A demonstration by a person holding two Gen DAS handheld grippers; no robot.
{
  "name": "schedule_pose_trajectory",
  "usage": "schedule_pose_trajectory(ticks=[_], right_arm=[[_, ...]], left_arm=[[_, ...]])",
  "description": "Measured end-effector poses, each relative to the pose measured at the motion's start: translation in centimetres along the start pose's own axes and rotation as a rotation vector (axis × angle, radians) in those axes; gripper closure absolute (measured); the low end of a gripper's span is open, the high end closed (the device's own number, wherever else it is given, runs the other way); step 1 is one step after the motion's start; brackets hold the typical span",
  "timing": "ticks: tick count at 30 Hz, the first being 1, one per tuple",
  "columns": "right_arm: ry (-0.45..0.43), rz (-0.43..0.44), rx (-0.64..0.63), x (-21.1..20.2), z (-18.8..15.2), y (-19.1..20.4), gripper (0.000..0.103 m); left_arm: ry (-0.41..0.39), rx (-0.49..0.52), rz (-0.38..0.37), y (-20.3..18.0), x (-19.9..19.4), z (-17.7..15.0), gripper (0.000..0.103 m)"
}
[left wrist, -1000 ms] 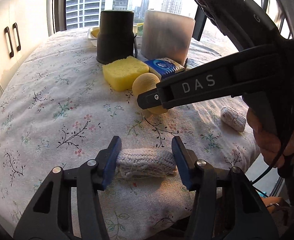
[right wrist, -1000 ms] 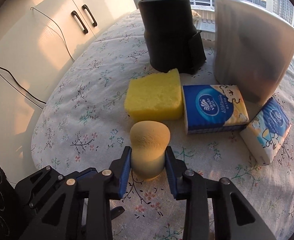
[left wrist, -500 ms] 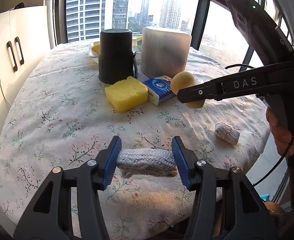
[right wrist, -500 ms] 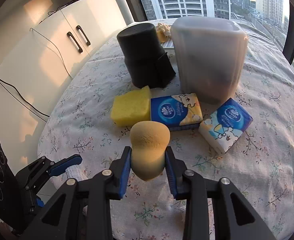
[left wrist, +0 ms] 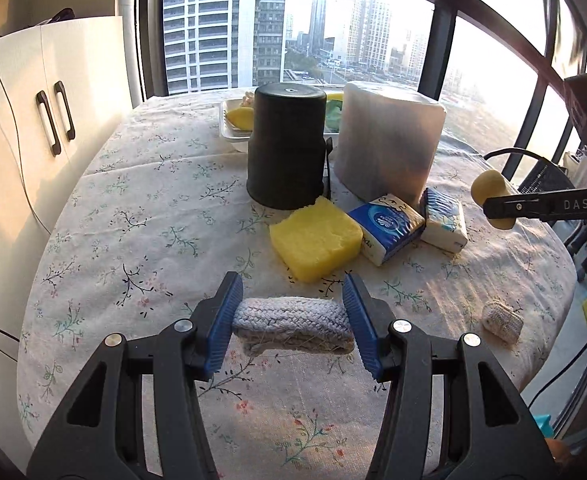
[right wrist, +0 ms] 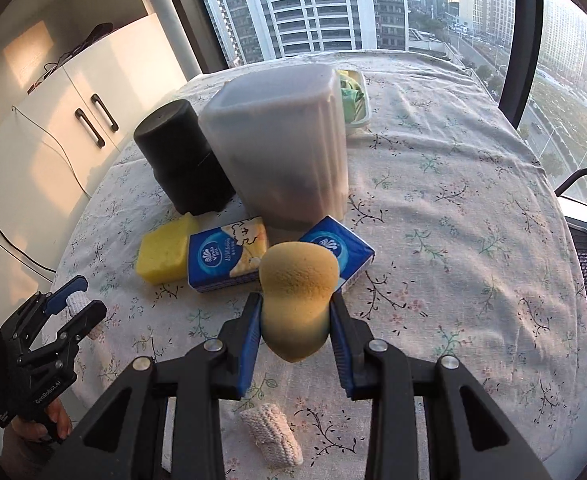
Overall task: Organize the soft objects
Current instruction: 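Carry the knit roll and gourd sponge into the white tray and release both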
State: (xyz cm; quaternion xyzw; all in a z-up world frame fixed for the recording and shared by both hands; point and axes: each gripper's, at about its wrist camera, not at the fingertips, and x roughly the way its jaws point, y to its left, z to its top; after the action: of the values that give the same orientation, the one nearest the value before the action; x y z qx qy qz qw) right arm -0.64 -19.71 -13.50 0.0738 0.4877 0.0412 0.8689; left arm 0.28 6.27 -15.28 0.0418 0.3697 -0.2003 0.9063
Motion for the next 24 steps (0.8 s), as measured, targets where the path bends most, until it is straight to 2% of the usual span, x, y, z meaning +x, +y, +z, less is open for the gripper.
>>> schedule_pose_trajectory(ticks=[12, 15, 20, 24], right_arm=[[-0.009, -0.054, 0.054, 1.0, 3.5, -4.5, 0.068], [-0.012, -0.074, 0.068, 1.7, 4.8, -5.7, 0.068], [0.006, -0.051, 0.11, 3.5, 7.2, -7.8, 0.068], [0.003, -0.078, 0.103, 5.1, 9.7, -8.8, 0.068]], left_arm=[[0.021, -0.03, 0.141, 4.7, 3.9, 5.0, 0.053], [0.011, -0.037, 0.156, 6.1, 4.9, 6.6, 0.053], [0.004, -0.042, 0.174, 8.2, 7.0, 9.7, 0.053], [-0.002, -0.043, 0.182, 9.5, 8.9, 12.1, 0.053]])
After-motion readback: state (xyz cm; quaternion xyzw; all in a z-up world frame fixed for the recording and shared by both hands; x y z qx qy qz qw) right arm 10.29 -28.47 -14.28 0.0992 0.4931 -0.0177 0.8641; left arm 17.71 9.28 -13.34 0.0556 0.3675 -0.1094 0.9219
